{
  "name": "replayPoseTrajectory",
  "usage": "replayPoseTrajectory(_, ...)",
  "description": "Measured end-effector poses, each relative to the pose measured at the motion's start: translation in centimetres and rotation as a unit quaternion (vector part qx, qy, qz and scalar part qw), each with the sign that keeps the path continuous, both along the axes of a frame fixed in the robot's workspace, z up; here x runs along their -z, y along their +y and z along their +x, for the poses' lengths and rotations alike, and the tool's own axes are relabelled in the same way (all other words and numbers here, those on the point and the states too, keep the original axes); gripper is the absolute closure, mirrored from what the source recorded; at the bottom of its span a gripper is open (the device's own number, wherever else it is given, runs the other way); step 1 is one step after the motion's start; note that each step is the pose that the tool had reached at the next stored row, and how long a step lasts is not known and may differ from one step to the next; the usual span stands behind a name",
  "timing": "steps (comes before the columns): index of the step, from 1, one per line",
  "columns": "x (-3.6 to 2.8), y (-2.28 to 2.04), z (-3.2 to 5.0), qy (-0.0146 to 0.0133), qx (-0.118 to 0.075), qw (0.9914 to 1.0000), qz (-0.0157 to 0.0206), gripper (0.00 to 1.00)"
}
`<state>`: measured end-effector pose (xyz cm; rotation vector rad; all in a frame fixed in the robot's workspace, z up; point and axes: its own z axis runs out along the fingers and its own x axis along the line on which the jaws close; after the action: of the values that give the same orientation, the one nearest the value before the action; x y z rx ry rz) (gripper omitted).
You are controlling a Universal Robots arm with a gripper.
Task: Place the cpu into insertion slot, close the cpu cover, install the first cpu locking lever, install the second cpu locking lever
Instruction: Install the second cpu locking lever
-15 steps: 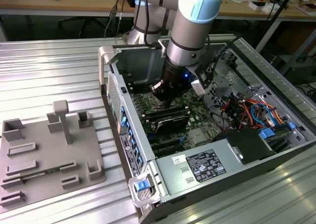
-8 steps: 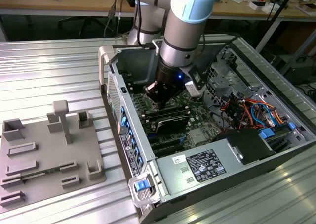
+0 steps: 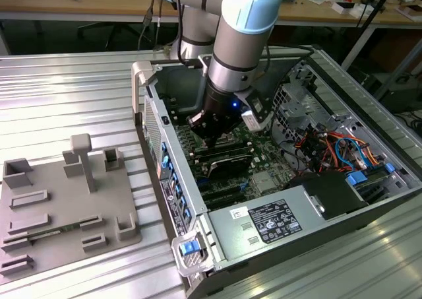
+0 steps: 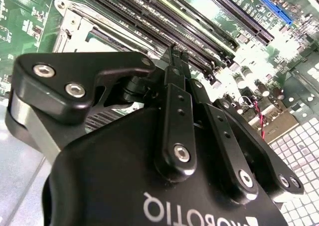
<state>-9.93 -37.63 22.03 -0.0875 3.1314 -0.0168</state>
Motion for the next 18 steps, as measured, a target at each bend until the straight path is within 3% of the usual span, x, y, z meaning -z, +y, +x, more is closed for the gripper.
replayPoseTrajectory(7, 0.34, 0.0, -0.14, 0.0, 0.0, 1.0, 0.0011, 0.89)
replayPoseTrajectory(11, 0.49, 0.01, -0.15, 0.0, 0.0, 0.99999, 0.0048, 0.89)
replayPoseTrajectory(14, 0.81, 0.0, -0.17, 0.0, 0.0, 0.99989, 0.015, 0.89)
replayPoseTrajectory(16, 1.05, 0.01, -0.24, 0.0, 0.0, 0.99953, 0.0307, 0.89)
replayPoseTrajectory(18, 1.22, 0.0, -0.27, 0.0, -0.001, 0.99948, 0.0322, 0.89)
